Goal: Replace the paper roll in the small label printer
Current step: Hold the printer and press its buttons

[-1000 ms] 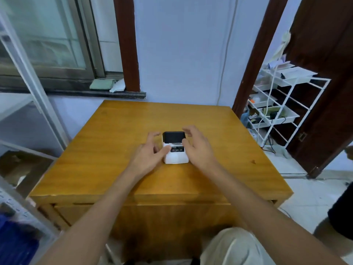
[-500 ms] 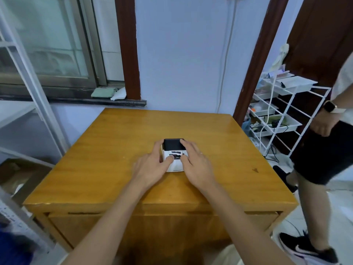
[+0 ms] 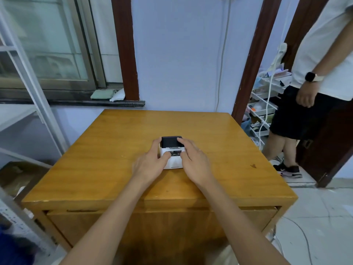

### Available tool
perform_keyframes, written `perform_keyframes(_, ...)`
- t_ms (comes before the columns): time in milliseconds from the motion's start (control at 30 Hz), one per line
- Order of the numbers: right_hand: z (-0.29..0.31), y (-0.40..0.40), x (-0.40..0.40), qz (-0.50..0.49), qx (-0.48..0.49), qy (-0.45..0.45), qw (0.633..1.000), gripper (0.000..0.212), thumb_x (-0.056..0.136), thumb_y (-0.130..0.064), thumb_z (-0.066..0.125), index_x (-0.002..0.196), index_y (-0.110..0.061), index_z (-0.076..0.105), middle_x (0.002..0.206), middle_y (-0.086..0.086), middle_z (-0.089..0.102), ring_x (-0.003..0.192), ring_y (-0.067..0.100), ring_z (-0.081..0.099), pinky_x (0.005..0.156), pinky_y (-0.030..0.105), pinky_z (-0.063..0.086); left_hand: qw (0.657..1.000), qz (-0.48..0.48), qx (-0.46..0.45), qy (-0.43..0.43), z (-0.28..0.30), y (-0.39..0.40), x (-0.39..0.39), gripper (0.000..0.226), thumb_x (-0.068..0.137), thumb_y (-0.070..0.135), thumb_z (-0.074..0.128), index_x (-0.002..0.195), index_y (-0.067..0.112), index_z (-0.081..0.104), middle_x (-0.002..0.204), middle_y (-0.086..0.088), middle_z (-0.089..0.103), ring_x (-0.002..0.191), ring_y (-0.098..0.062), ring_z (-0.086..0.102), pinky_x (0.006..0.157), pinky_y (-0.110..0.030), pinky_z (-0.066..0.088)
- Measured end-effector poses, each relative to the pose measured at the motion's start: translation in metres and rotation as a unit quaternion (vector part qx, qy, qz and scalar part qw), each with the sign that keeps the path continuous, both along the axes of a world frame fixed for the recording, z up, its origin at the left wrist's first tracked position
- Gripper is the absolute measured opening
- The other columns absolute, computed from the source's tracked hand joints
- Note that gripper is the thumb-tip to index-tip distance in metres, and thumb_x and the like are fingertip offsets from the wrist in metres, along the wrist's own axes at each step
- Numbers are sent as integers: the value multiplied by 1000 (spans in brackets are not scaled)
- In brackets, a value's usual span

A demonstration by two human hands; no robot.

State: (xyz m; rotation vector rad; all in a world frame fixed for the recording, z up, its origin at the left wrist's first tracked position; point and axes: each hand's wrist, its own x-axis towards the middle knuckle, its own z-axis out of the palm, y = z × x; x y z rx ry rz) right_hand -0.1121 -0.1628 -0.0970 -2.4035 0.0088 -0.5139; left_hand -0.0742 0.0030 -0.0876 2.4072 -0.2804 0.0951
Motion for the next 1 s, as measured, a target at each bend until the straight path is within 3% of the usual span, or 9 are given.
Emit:
perform_keyframes(133, 3, 3, -1, -10, 15, 8, 1000, 58, 94, -30, 34, 149, -32, 50, 157, -11, 49, 122, 20, 62, 97, 42, 52, 999, -16, -34, 31, 4, 1, 4, 67, 91, 54, 43, 156, 45, 30, 86, 7, 67, 81, -20, 68, 78, -41, 57)
perform_keyframes(333, 6, 7, -4, -24, 7, 0, 1000, 52, 95, -29, 38, 145, -31, 51, 150, -10, 55, 110, 21, 65, 90, 41, 53, 998, -16, -44, 46, 6, -4, 2, 67, 86, 57, 38, 151, 44, 31, 85, 0, 68, 78, -24, 69, 75, -46, 58)
perform_keyframes(533, 7, 9, -3, -32, -7, -4, 999, 45, 100, -21, 44, 144, -26, 44, 120, 0, 68, 91, 22, 63, 68, 35, 43, 995, -13, -73, 62, 6, -4, 0, 61, 92, 48, 43, 152, 43, 32, 88, -5, 67, 81, -26, 69, 77, -46, 55)
perform_keyframes(833, 3, 7, 0, -35, -6, -18, 999, 45, 99, -21, 46, 143, -25, 45, 113, 0, 68, 91, 23, 64, 67, 33, 40, 988, -33, -113, 96, 6, -3, 7, 67, 86, 49, 48, 152, 40, 35, 87, -5, 68, 86, -27, 67, 84, -45, 54)
perform_keyframes(1000, 2, 6, 0, -37, -7, -22, 999, 44, 99, -21, 46, 143, -24, 46, 99, -4, 63, 82, 19, 59, 63, 33, 37, 986, -36, -132, 100, 5, -3, 9, 66, 87, 47, 49, 151, 40, 36, 88, -6, 68, 87, -27, 66, 84, -43, 54)
